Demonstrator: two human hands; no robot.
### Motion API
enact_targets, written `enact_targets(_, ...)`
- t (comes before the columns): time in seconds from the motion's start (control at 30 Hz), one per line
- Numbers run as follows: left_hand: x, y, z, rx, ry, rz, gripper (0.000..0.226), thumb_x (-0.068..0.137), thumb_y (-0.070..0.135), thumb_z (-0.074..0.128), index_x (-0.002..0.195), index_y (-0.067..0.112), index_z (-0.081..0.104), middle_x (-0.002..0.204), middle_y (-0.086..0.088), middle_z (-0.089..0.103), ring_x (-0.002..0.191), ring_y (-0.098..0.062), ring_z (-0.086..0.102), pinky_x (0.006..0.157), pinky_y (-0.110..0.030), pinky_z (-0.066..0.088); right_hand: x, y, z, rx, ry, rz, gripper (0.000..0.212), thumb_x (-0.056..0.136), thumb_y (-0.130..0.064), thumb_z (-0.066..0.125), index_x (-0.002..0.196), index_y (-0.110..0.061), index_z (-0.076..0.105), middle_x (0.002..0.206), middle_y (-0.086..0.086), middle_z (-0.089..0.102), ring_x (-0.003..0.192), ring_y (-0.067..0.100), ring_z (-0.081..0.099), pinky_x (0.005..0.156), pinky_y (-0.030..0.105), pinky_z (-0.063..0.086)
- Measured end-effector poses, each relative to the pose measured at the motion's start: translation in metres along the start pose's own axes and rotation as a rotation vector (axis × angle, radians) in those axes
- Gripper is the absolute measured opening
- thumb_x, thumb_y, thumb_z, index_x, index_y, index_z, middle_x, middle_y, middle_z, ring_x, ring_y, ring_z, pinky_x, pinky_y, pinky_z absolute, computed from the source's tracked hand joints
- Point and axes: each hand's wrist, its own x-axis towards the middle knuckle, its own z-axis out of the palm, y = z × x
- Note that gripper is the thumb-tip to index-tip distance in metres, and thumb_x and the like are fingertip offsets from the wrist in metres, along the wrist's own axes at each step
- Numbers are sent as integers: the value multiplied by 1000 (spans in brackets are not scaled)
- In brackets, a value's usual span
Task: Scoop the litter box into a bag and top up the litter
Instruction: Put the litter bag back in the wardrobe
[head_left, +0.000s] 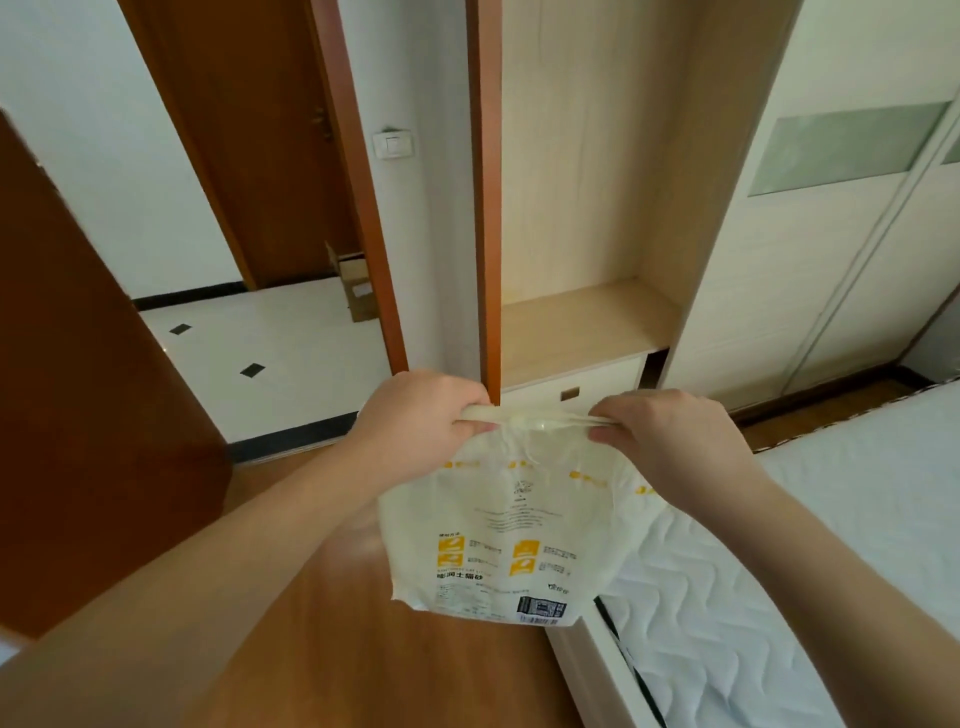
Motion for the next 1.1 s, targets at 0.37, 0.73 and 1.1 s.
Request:
enact_targets(0.37, 109, -116, -14, 93, -28, 160, 24, 96, 45, 52, 105, 29, 68, 81, 8, 65, 76, -12, 53, 62, -28, 36, 135, -27, 34, -12, 23, 120, 25, 96, -44, 49, 106, -31, 67, 90, -8, 68, 86, 16, 62, 64, 28, 42)
enact_targets(0.73, 242, -142, 22, 63, -67, 155, 25, 96, 42, 54, 106, 25, 69, 82, 6, 65, 74, -14, 53, 60, -29, 35, 228, 40, 83, -16, 119, 185, 19, 95, -38, 53, 95, -26, 67, 80, -8, 64, 77, 17, 59, 54, 26, 31)
enact_targets(1.1, 365, -131, 65, 6, -94, 168, 26, 95, 44, 54, 103, 26, 70, 78, 6, 68, 72, -13, 59, 60, -28, 43, 300, 135, 118, 12, 210, 229, 12, 89, -30, 65, 84, -20, 70, 68, -6, 62, 64, 20, 59, 48, 24, 32)
